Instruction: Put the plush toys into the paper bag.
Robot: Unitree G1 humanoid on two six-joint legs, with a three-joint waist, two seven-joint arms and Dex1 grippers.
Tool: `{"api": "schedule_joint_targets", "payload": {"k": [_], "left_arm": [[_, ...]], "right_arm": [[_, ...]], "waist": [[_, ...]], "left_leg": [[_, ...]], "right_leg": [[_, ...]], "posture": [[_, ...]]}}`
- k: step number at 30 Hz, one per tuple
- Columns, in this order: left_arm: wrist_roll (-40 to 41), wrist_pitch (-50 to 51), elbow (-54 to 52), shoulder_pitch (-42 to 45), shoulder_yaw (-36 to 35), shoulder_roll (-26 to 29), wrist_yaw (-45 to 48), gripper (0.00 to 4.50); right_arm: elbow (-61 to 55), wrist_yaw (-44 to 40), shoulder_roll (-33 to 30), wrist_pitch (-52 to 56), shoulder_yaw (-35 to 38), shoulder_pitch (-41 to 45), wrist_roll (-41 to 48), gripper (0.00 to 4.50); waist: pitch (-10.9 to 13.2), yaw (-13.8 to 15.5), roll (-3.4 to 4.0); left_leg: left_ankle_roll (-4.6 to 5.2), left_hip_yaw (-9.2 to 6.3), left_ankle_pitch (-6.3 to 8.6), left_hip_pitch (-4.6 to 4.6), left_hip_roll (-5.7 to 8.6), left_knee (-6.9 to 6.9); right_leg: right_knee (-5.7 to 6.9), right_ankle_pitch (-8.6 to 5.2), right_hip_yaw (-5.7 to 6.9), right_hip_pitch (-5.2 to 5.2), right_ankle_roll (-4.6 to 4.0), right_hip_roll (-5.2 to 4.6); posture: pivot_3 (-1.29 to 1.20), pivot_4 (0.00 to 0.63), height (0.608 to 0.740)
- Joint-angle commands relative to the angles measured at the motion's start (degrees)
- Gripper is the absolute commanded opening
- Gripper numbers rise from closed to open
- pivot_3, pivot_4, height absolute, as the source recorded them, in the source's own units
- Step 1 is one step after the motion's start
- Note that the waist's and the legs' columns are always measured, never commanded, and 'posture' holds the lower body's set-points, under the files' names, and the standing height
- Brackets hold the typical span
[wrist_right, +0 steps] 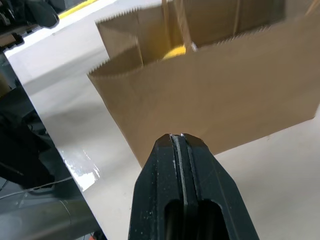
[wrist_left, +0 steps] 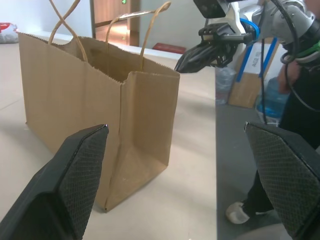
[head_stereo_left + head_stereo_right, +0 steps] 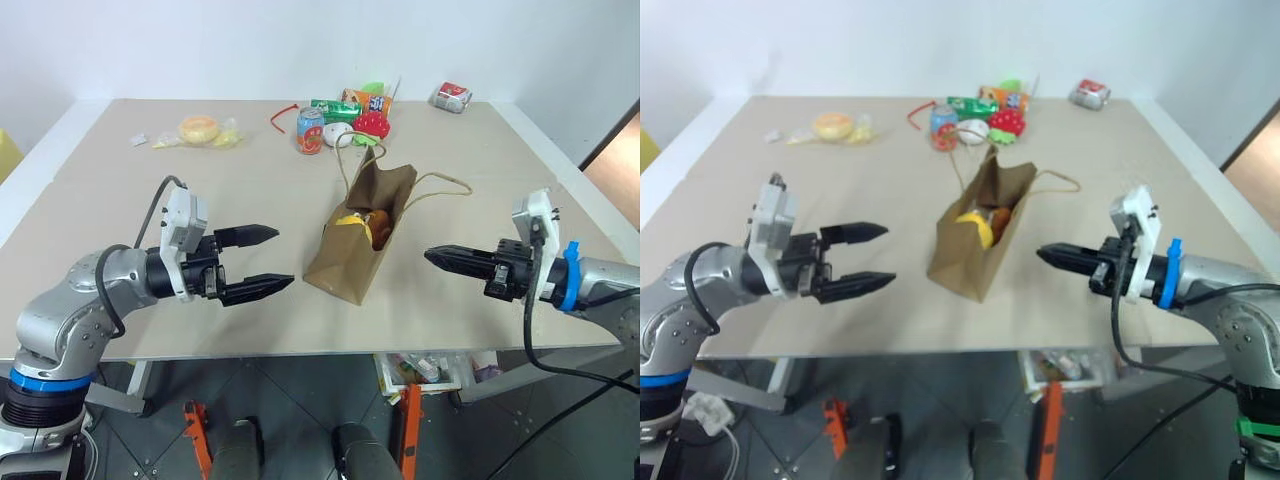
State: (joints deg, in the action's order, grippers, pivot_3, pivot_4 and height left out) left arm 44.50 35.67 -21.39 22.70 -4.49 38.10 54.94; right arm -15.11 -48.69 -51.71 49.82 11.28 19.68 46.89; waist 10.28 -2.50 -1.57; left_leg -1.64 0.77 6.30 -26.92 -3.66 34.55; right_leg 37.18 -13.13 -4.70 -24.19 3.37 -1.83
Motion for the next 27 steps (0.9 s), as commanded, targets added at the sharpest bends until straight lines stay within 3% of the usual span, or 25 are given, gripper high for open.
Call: {"api": "schedule_joint_targets", "payload": {"k": [1, 5, 11, 27], "left_arm": [[-8.02, -5.27, 1.16, 1.77, 4.12, -2.13, -3.32, 4.50], [-16.31, -9.46, 6.55, 3.97, 8.10, -5.23, -7.33, 4.50], [-20.52, -11.62, 12.86, 7.47, 10.17, -9.64, -8.53, 4.50], [-19.98, -9.75, 15.13, 11.86, 12.41, -13.42, -2.83, 4.50]], "right_arm": [[-1.38, 1.37, 2.24, -1.39, -5.61, 2.79, -4.06, 0.05], [-0.90, 3.35, 6.40, -2.56, -9.76, 5.75, -7.48, 0.05], [-0.82, 4.15, 10.86, -3.17, -12.41, 8.24, -10.12, 0.05], [-1.27, 7.70, 20.80, -2.56, -16.58, 12.86, -12.38, 0.05]], "waist": [[0.00, 0.00, -0.01], [0.00, 0.01, 0.00], [0.00, 0.02, -0.01], [0.00, -0.04, -0.01]], "left_leg": [[0.00, 0.01, 0.00, 0.03, 0.00, 0.01], [0.00, 0.00, 0.00, 0.03, 0.01, 0.01], [0.03, 0.01, -0.03, 0.02, 0.01, 0.02], [0.03, -0.04, -0.04, 0.01, 0.00, -0.04]], "right_leg": [[0.00, 0.01, -0.01, 0.02, -0.01, 0.00], [0.00, 0.07, -0.01, 0.02, -0.01, 0.01], [0.00, 0.10, -0.03, 0.02, 0.11, 0.03], [0.01, 0.14, -0.07, 0.02, 0.15, 0.13]], "posture": [[0.00, 0.150, 0.740], [0.00, 0.150, 0.740], [0.00, 0.150, 0.740], [0.00, 0.150, 0.740]]}}
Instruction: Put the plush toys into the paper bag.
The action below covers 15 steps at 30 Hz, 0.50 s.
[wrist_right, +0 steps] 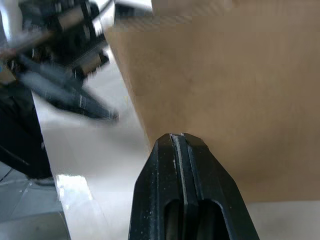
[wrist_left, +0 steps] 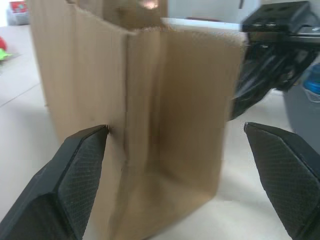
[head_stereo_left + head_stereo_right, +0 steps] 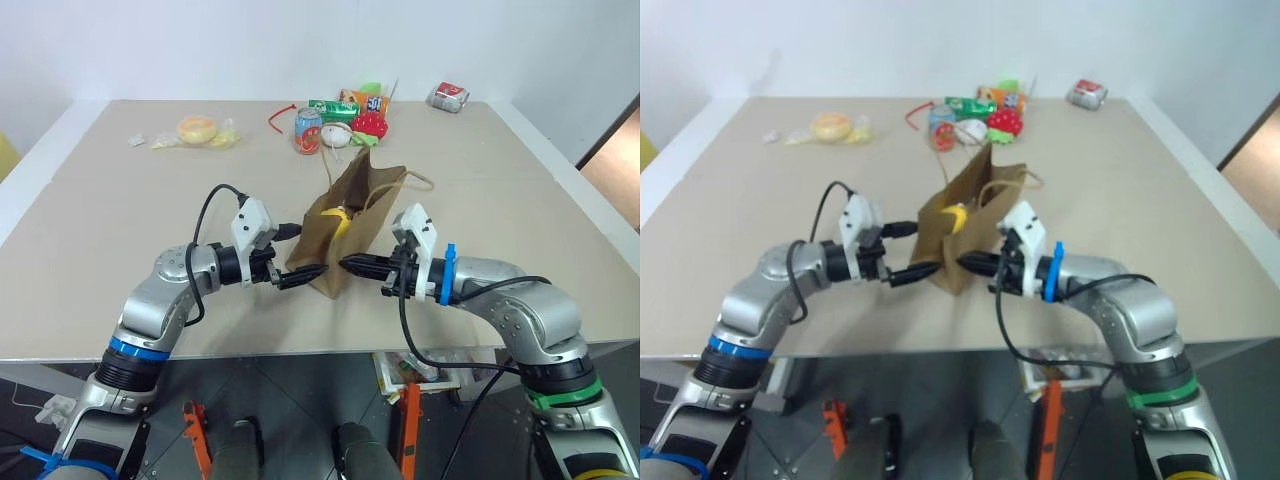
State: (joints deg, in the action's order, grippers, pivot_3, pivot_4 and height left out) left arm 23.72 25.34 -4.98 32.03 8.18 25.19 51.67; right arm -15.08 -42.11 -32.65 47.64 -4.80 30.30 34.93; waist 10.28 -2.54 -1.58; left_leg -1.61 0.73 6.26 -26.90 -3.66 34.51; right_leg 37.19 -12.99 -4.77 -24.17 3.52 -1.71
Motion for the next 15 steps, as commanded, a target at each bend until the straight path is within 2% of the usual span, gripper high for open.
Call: {"api": "schedule_joint_targets", "payload": {"k": [1, 7, 15], "left_arm": [[0.79, 1.01, -1.58, 2.74, -0.19, -0.57, 0.39, 4.50], [-3.40, 2.67, -0.82, 3.38, 1.85, -1.59, -3.81, 4.50], [-7.96, 5.98, 0.90, 3.57, 2.80, -5.44, -11.44, 4.50]], "right_arm": [[-1.17, 1.33, 2.32, -0.31, -0.64, 2.53, -0.70, 0.05], [0.04, 2.39, 4.20, -0.36, -0.78, 3.46, -1.86, 0.05], [-0.98, 1.89, 3.31, 0.26, -0.26, 2.62, -2.53, 0.05]], "waist": [[0.00, 0.00, 0.00], [0.00, 0.03, 0.00], [0.00, 0.10, 0.00]], "left_leg": [[0.00, 0.00, 0.00, 0.00, 0.00, 0.00], [0.02, 0.00, -0.01, 0.00, 0.00, 0.00], [0.02, 0.00, -0.02, 0.00, 0.00, 0.01]], "right_leg": [[0.00, 0.01, 0.00, 0.00, 0.00, 0.00], [0.00, -0.01, -0.01, 0.01, 0.03, 0.00], [0.01, 0.00, -0.01, 0.03, 0.05, 0.01]], "posture": [[0.00, 0.150, 0.740], [0.00, 0.150, 0.740], [0.00, 0.150, 0.740]]}}
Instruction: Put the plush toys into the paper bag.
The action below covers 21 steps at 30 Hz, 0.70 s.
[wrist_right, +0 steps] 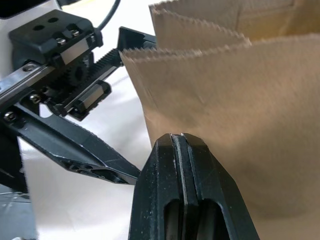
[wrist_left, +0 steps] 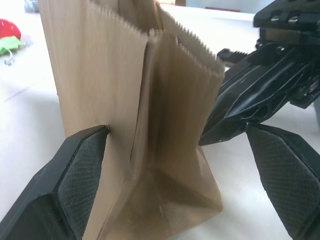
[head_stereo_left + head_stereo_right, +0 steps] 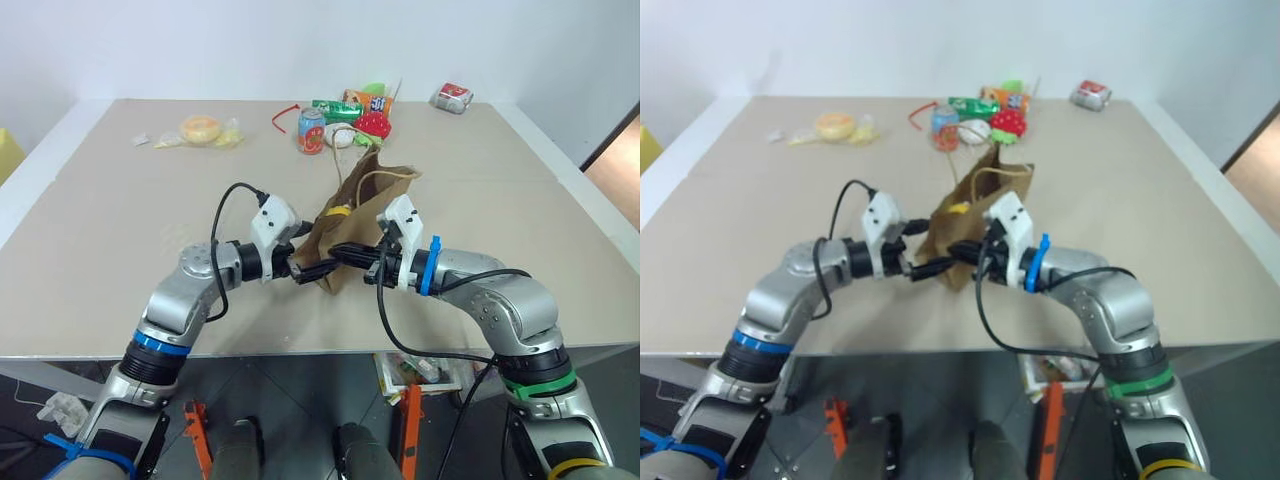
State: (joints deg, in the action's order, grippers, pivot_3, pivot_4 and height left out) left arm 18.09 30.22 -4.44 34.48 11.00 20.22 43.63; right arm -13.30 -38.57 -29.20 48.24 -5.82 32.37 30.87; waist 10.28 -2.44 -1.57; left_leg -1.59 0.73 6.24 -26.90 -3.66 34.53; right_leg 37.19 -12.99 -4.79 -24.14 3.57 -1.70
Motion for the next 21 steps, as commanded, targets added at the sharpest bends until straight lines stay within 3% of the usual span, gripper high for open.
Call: {"api": "schedule_joint_targets", "payload": {"k": [1, 21], "left_arm": [[-2.41, 1.66, 0.36, 1.25, -0.17, -0.87, -4.08, 4.50], [-8.12, 3.97, 1.69, 3.36, 1.50, -5.08, -10.52, 4.50]], "right_arm": [[-2.74, -1.82, -0.48, -0.30, 1.08, 0.53, 1.41, 0.05], [-4.65, -1.32, -1.74, 0.25, 4.07, -1.11, 2.00, 0.05]], "waist": [[0.00, -0.01, 0.00], [0.00, -0.03, 0.00]], "left_leg": [[0.00, 0.00, 0.00, 0.00, 0.00, 0.00], [0.00, -0.03, 0.00, 0.00, 0.00, 0.00]], "right_leg": [[0.00, 0.00, 0.00, 0.00, 0.00, 0.01], [0.00, 0.05, -0.02, -0.01, 0.04, 0.04]], "posture": [[0.00, 0.150, 0.740], [0.00, 0.150, 0.740]]}}
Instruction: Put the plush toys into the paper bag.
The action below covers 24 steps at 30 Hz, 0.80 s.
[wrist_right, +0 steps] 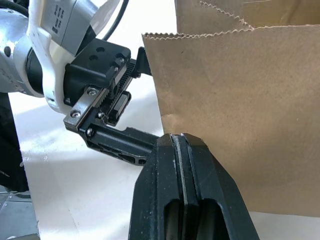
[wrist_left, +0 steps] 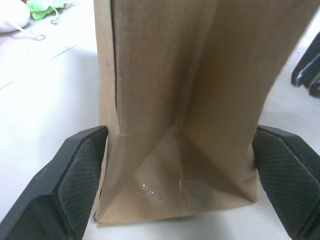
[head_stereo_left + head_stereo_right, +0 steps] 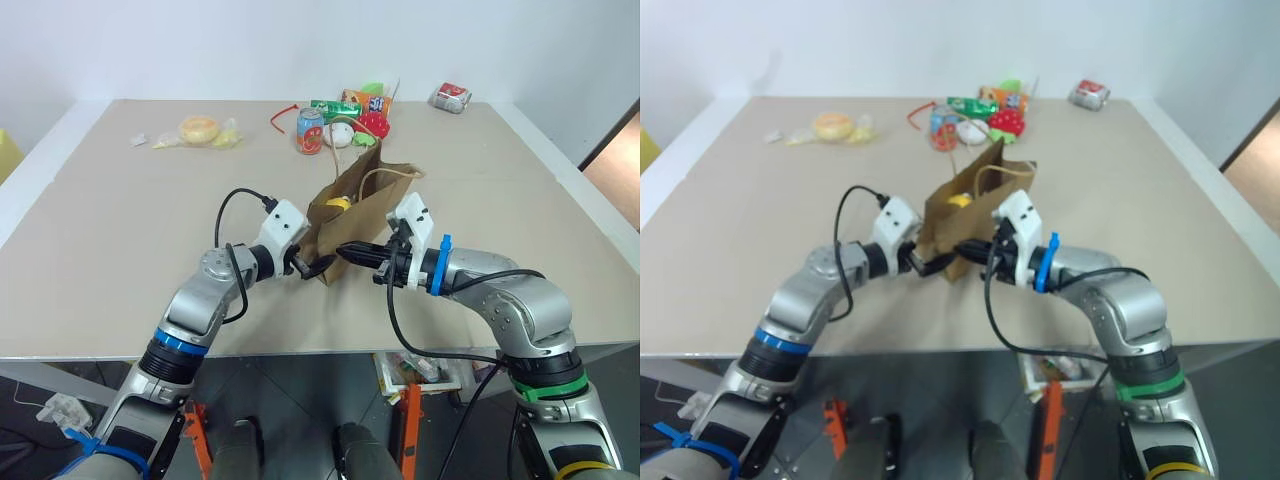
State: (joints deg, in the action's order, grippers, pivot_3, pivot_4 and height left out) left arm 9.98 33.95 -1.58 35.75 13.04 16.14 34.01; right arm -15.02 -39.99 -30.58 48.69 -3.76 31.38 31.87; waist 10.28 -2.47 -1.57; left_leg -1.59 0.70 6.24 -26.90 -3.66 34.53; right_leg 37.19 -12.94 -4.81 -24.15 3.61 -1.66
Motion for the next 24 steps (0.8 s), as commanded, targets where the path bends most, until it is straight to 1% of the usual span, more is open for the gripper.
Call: {"api": "schedule_joint_targets", "payload": {"k": [1, 2, 3, 4, 6, 7, 8, 9, 10, 11, 14, 17, 21, 24], "left_arm": [[0.02, 0.36, -0.81, 2.51, -0.85, -1.47, -1.24, 3.98], [0.04, 0.44, -0.68, 2.68, -1.07, -1.72, -1.42, 3.67], [-0.02, 0.36, -0.37, 2.98, -1.25, -1.91, -1.54, 3.06], [-0.04, 0.28, -0.24, 3.12, -1.35, -1.93, -1.56, 2.81], [-0.12, -0.13, 0.10, 3.36, -1.55, -1.81, -1.57, 1.92], [-0.14, -0.30, 0.30, 3.47, -1.65, -1.72, -1.54, 1.70], [-0.09, -0.40, 0.42, 3.56, -1.71, -1.59, -1.35, 1.09], [-0.09, -0.44, 0.37, 3.54, -1.78, -1.44, -1.24, 0.99], [-0.16, -0.48, 0.42, 3.53, -1.86, -1.23, -1.16, 0.68], [-0.13, -0.46, 0.47, 3.50, -1.90, -0.95, -0.91, 0.03], [-0.44, -1.55, 1.29, 3.10, -1.89, 0.90, 0.56, 0.03], [0.08, -4.25, 2.06, 2.18, -2.70, 3.13, 2.97, 0.03], [2.74, -9.95, 4.06, 0.42, -5.71, 6.40, 8.87, 0.03], [7.72, -15.16, 4.47, -2.08, -8.96, 10.21, 18.61, 0.03]], "right_arm": [[-3.01, 0.14, -0.39, -0.17, 2.07, -0.26, 1.03, 0.00], [-3.15, 0.22, -0.39, -0.12, 2.09, -0.39, 1.07, 0.00], [-3.25, 0.31, -0.38, -0.05, 2.13, -0.50, 1.11, 0.00], [-3.41, 0.42, -0.33, 0.02, 2.15, -0.61, 1.18, 0.00], [-3.69, 0.60, -0.28, 0.13, 2.14, -0.80, 1.30, 0.00], [-3.76, 0.63, -0.28, 0.13, 2.14, -0.87, 1.32, 0.00], [-3.78, 0.65, -0.29, 0.16, 2.17, -0.93, 1.34, 0.00], [-3.93, 0.70, -0.29, 0.19, 2.19, -1.05, 1.37, 0.00], [-4.06, 0.73, -0.31, 0.22, 2.21, -1.13, 1.40, 0.00], [-4.14, 0.77, -0.31, 0.26, 2.25, -1.19, 1.44, 0.00], [-4.34, 0.63, -0.80, 0.31, 2.90, -1.41, 1.63, 0.00], [-4.73, -0.05, -2.77, 0.67, 4.81, -2.26, 2.16, 0.00], [-5.85, -2.54, -7.84, 1.34, 9.23, -5.62, 4.02, 0.00], [-6.51, -6.53, -13.81, 1.49, 13.56, -10.88, 5.36, 0.00]], "waist": [[0.00, 0.00, 0.00], [0.00, 0.01, 0.00], [0.00, 0.01, 0.00], [0.00, 0.00, 0.00], [0.00, 0.00, 0.00], [0.00, 0.00, 0.00], [0.00, 0.00, 0.00], [0.00, 0.00, 0.00], [0.00, 0.00, 0.00], [0.00, 0.00, 0.00], [0.00, -0.01, 0.00], [0.00, 0.00, 0.00], [0.00, 0.00, 0.00], [0.00, 0.01, 0.00]], "left_leg": [[0.00, 0.00, 0.00, 0.00, 0.00, 0.00], [0.00, 0.00, 0.00, 0.00, 0.00, 0.00], [0.00, 0.00, 0.00, 0.00, 0.00, 0.00], [0.00, 0.00, 0.00, 0.00, 0.00, 0.00], [0.00, 0.00, 0.00, 0.00, 0.00, 0.00], [0.00, 0.00, 0.00, 0.00, 0.00, 0.00], [0.00, 0.00, 0.00, 0.00, 0.00, 0.00], [0.00, 0.00, 0.00, 0.00, 0.00, 0.00], [0.00, 0.00, 0.00, 0.00, 0.00, 0.00], [0.00, 0.00, 0.00, 0.00, 0.00, 0.00], [0.00, 0.00, 0.00, 0.00, 0.00, 0.00], [0.00, 0.00, 0.00, 0.00, 0.00, 0.00], [0.00, 0.03, 0.00, 0.00, 0.00, -0.01], [-0.01, 0.04, 0.00, 0.00, 0.00, -0.05]], "right_leg": [[0.00, 0.00, 0.00, 0.00, 0.00, 0.00], [0.00, 0.00, 0.00, 0.00, 0.00, 0.00], [0.00, 0.01, 0.00, 0.00, 0.01, 0.00], [0.00, 0.01, 0.00, 0.00, 0.02, 0.00], [0.00, 0.01, 0.00, 0.00, 0.02, 0.00], [0.00, 0.01, 0.00, 0.00, 0.02, 0.01], [0.00, 0.01, -0.01, 0.00, 0.02, 0.01], [0.00, 0.01, -0.01, 0.00, 0.02, 0.01], [0.00, 0.01, -0.01, 0.00, 0.02, 0.00], [0.00, 0.01, -0.01, 0.00, 0.02, 0.00], [0.00, 0.01, -0.01, 0.00, 0.02, 0.01], [0.00, 0.01, -0.01, -0.01, 0.02, 0.01], [-0.01, -0.02, -0.02, -0.01, -0.01, -0.02], [-0.01, -0.08, -0.02, -0.02, -0.06, -0.03]], "posture": [[0.00, 0.150, 0.740], [0.00, 0.150, 0.740], [0.00, 0.150, 0.740], [0.00, 0.150, 0.740], [0.00, 0.150, 0.740], [0.00, 0.150, 0.740], [0.00, 0.150, 0.740], [0.00, 0.150, 0.740], [0.00, 0.150, 0.740], [0.00, 0.150, 0.740], [0.00, 0.150, 0.740], [0.00, 0.150, 0.740], [0.00, 0.150, 0.740], [0.00, 0.150, 0.740]]}}
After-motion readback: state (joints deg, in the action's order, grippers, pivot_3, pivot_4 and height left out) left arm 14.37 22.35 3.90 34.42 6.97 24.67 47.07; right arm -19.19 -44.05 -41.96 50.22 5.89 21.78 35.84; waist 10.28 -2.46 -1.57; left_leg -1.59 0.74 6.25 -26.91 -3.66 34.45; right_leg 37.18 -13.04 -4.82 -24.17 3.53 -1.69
